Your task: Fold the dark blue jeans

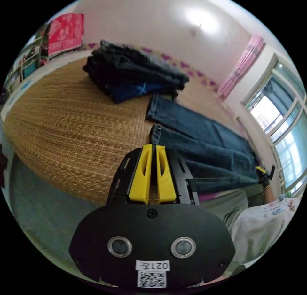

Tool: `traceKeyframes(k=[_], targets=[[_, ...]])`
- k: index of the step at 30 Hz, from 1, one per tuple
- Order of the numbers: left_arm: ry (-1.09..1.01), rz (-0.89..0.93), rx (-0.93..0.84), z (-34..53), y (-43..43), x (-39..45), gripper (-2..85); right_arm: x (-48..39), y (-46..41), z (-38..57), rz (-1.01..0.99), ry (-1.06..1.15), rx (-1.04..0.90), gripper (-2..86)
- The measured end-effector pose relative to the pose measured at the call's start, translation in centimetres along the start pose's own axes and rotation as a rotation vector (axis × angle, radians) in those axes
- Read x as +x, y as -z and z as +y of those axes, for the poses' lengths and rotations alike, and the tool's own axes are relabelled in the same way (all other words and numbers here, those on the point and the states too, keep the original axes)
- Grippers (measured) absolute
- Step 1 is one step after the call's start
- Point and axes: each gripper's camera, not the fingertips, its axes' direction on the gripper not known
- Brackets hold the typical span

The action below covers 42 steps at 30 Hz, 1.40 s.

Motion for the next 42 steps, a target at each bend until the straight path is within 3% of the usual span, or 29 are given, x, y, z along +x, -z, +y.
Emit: traceKeyframes(k=[2, 6, 8, 12, 15, 17, 19, 23, 25, 33, 42], targets=[[0.012, 0.036, 0.022, 0.9, 1.1, -0.6, -0.8, 0.7, 1.1, -0.1, -0.034, -0.056, -0.035, -0.6], [0.014, 0.057, 0.084, 3.0, 3.8, -1.3, -0.9, 2.7, 5.7, 0.2, 0.042, -0.202, 0.188, -0.7], [0.038, 0.060, 0.142, 3.9, 5.2, -1.8, -0.9, 4.7, 3.6, -0.2, 0.128, -0.286, 0.036, -0.7], [0.088, 0.021, 0.280, 6.0, 9.1, -2.3, -1.0, 7.1, 4.5, -0.2, 0.134, -0.408, 0.023, -0.7], [0.045, 0.010, 0.288, 6.5, 10.7, -1.3, -1.0, 6.6, 6.8, -1.7, 0.107, -0.325, 0.184, -0.6], [0.011, 0.008, 0.273, 6.5, 10.9, -0.4, -1.0, 7.1, 5.8, -3.8, 0.128, -0.297, 0.152, -0.6], [-0.016, 0.005, 0.254, 6.5, 10.7, 0.6, -0.9, 8.7, 1.4, -6.3, 0.197, -0.304, -0.120, -0.6], [-0.049, -0.060, 0.268, 8.1, 11.7, 3.1, -0.9, 10.0, 3.2, -6.1, 0.339, -0.403, -0.097, -0.3], [-0.018, -0.049, 0.287, 9.5, 12.7, 3.6, -0.8, 9.1, 6.4, -3.8, 0.274, -0.434, 0.064, 0.4], [0.228, 0.051, 0.260, 15.1, 13.7, 3.5, 5.2, 9.7, 9.2, 7.6, -0.166, -0.783, 0.311, 8.2], [0.487, 0.184, 0.265, 16.6, 12.1, 1.2, 9.6, 11.4, 5.9, 9.5, -0.381, -0.978, 0.335, 10.1]])
